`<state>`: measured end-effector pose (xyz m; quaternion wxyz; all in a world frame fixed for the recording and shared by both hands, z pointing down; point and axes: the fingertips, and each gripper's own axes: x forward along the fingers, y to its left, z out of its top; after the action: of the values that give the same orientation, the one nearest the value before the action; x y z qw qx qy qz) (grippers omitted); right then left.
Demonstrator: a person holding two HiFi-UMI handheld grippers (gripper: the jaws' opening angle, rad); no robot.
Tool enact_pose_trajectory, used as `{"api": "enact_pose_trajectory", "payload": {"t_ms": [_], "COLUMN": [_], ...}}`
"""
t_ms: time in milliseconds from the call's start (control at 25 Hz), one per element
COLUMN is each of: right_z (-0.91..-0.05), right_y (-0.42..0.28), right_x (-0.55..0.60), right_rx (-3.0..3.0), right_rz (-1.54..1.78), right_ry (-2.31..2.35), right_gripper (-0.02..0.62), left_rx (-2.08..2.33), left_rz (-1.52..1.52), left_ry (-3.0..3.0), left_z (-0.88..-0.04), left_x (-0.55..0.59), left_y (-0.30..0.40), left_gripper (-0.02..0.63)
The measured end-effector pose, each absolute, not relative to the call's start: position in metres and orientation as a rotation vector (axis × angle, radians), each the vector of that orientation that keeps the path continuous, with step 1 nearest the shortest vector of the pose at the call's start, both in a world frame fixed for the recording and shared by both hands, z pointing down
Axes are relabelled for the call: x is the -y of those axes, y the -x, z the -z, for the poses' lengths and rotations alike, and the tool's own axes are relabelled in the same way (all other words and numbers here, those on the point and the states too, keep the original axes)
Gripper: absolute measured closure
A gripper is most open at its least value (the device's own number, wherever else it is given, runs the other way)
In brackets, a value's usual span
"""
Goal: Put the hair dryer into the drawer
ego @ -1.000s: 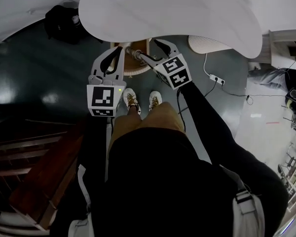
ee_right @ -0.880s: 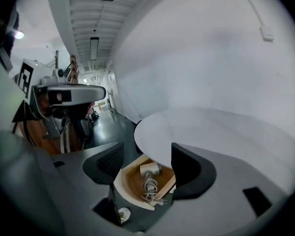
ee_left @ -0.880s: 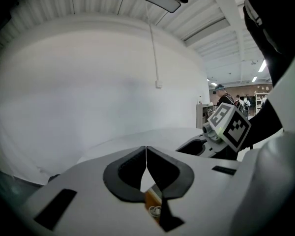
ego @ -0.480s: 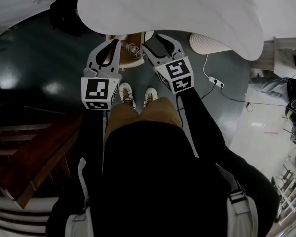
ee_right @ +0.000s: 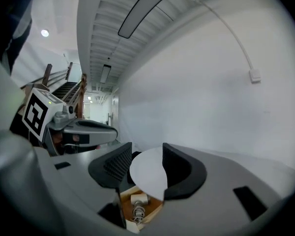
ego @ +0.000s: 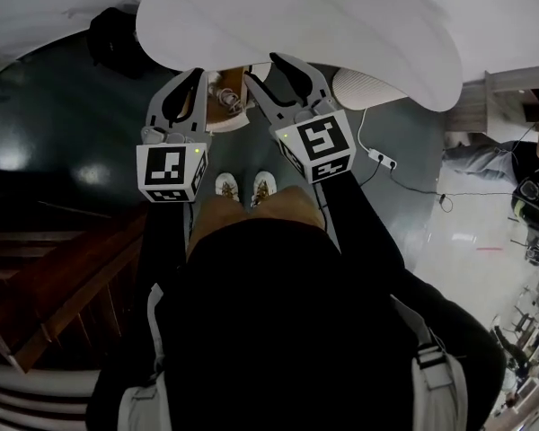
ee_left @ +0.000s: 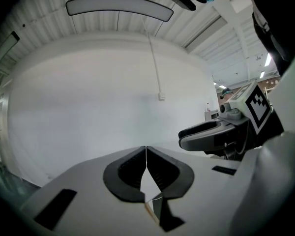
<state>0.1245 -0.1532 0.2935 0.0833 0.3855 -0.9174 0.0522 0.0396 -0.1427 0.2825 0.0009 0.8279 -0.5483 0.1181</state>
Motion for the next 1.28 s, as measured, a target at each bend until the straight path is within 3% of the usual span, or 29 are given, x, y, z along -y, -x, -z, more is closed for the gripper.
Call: {"api": "enact_pose_trajectory", "payload": {"t_ms": [560, 720, 840, 1280], "right_z": [-0.239, -0.235, -0.231, -0.232], "right_y": [-0.154, -0.159, -0.169, -0.177], "right_x": [0.148, 0.146, 0.144, 0.129], "right_rx": [2.724, 2.704, 2.673, 2.688], "right_rz": [0.018, 0.039, 0.056, 0.067], "right_ry": [-1.427, -1.479, -1.553, -1.534], "right_gripper": [0.453, 0.489, 0.563, 0.569], "left_rx": [1.673, 1.669, 1.675, 1.668], "left_rz": [-0.219, -0.204, -0.191, -0.169], "left_ry": [-2.764, -2.773, -2.777, -2.781], "left_z": [-0.226, -0.222, -0.219, -0.221], "left_x": [0.134, 0.131, 0.129, 0.12], "left_y": [-0.07, -0.074, -0.075, -0.088], "left_gripper": [0.588, 0.588, 0.588, 0.588]}}
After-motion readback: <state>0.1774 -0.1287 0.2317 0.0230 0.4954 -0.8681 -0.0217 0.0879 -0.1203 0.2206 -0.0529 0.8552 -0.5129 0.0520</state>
